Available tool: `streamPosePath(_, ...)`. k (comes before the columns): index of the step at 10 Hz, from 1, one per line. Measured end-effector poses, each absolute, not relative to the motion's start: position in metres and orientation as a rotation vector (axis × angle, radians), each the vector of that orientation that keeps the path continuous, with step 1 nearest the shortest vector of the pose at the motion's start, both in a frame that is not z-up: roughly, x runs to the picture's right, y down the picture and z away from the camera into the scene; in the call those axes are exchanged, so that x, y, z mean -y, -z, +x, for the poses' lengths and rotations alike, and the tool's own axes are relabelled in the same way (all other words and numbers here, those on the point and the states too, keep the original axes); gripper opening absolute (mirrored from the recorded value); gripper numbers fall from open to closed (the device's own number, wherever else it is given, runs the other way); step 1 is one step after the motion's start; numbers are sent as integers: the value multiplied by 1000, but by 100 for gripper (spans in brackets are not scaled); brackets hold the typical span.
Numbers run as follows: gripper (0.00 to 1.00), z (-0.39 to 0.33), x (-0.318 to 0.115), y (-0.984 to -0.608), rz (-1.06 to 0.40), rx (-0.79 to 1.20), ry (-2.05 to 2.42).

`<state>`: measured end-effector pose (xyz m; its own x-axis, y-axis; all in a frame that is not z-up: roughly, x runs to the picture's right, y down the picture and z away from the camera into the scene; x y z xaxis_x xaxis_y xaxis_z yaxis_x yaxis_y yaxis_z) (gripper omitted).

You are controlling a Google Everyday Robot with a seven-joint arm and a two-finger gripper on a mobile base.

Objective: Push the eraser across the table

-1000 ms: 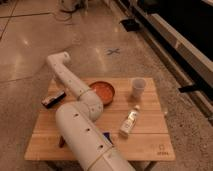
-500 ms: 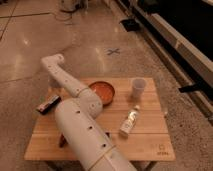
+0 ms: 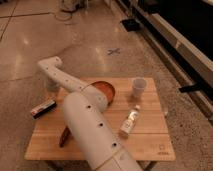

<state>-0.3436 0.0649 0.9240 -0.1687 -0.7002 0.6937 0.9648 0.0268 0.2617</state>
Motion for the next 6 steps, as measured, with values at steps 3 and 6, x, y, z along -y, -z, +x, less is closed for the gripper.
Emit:
streamPosePath(3,4,-343,-78,-901,-402,881,1578)
streamPosePath(6,4,-344,-79,-898,-397,889,1577)
